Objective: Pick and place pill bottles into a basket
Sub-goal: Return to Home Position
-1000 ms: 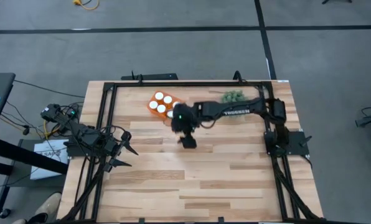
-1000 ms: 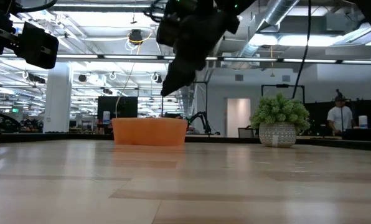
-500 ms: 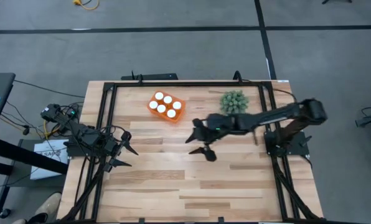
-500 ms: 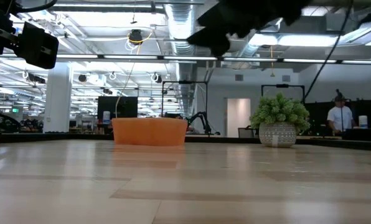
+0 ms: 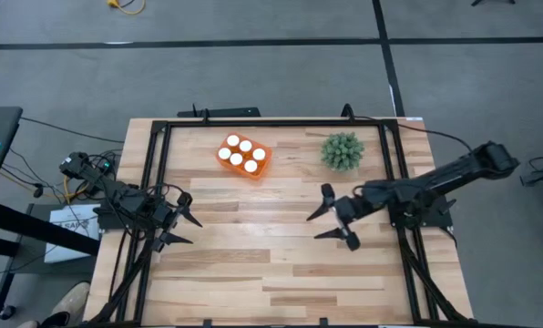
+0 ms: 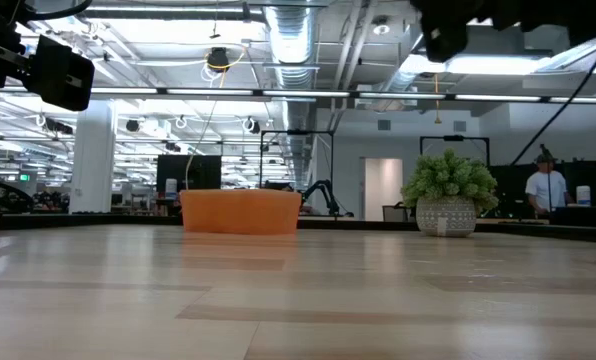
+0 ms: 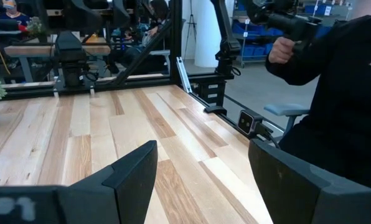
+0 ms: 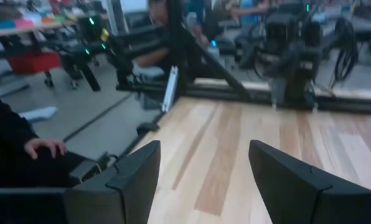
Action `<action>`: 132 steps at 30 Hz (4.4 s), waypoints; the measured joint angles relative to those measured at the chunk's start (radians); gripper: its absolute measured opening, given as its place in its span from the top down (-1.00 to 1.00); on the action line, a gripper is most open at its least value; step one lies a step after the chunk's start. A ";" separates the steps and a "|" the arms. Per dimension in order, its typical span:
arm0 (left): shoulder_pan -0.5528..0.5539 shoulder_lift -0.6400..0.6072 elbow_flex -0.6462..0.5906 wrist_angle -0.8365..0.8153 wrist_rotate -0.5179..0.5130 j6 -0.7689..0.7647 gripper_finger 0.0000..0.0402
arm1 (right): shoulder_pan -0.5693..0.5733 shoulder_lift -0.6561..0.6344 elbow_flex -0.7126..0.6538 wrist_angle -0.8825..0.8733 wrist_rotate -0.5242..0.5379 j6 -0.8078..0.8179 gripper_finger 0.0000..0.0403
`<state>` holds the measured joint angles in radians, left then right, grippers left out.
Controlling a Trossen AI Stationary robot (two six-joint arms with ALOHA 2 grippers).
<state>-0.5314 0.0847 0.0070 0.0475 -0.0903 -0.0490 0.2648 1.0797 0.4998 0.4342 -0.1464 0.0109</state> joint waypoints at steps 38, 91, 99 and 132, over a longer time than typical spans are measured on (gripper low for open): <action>0.000 0.000 0.000 0.000 -0.001 0.000 -0.21 | 0.193 -0.450 -0.492 0.401 0.066 -0.003 -0.19; 0.000 0.000 0.000 0.000 -0.001 0.000 -0.21 | 0.190 -1.078 -0.491 -0.416 0.223 -0.017 -0.19; 0.000 0.000 0.000 0.000 -0.001 0.000 -0.21 | 0.190 -1.078 -0.490 -0.418 0.223 -0.018 -0.19; 0.000 0.000 0.000 0.000 0.000 0.000 -0.21 | 0.190 -1.078 -0.490 -0.420 0.222 -0.018 -0.19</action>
<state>-0.5313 0.0850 0.0069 0.0475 -0.0906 -0.0490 0.4553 0.0013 0.0097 0.0139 0.0760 -0.0074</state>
